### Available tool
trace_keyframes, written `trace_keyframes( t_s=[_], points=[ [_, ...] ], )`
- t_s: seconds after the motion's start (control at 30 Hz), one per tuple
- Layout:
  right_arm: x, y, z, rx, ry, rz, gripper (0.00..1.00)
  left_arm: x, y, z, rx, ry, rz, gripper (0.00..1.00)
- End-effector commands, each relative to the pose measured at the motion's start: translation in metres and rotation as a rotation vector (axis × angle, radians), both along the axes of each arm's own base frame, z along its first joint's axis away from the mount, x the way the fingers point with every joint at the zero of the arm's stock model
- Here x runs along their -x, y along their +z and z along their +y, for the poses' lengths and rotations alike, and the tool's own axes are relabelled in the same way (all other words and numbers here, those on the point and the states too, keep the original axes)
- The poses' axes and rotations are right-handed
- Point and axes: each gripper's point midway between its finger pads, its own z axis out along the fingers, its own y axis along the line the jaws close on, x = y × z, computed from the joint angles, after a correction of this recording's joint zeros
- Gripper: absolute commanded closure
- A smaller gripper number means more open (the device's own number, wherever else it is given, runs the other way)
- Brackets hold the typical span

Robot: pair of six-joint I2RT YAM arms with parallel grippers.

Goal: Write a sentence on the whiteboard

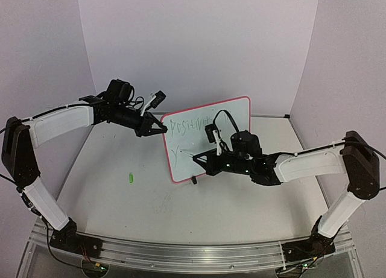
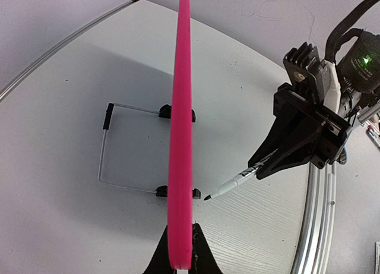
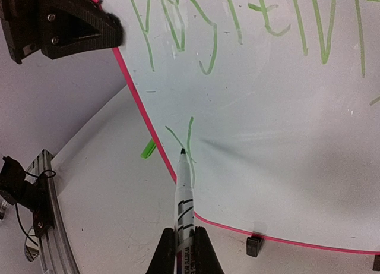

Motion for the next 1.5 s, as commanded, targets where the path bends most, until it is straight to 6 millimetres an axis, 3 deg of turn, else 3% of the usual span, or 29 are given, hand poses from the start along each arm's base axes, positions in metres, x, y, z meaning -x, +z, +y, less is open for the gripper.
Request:
trace_keyframes(
  t_s=[0.0,0.57,0.77,1.03,1.23,1.47],
  points=[
    [-0.016,0.008,-0.003,-0.010,-0.045,-0.032,1.00,0.008,-0.011,0.005,-0.065,-0.007,0.001,1.00],
    [-0.028,0.007,0.004,-0.010,-0.015,-0.034,1.00,0.007,-0.012,0.005,-0.065,-0.007,0.002,1.00],
    [-0.024,-0.012,0.007,0.021,0.007,0.011,1.00,0.007,-0.011,0.005,-0.066,-0.007,0.000,1.00],
    [-0.018,-0.031,-0.008,0.057,-0.026,0.049,1.00,0.007,-0.012,0.005,-0.066,-0.009,0.002,1.00],
    [-0.023,-0.016,-0.015,0.054,-0.069,0.007,1.00,0.007,-0.012,0.005,-0.066,-0.009,0.004,1.00],
    [-0.029,0.008,-0.009,0.028,-0.063,-0.042,1.00,0.007,-0.013,0.005,-0.067,-0.008,0.004,1.00]
  ],
)
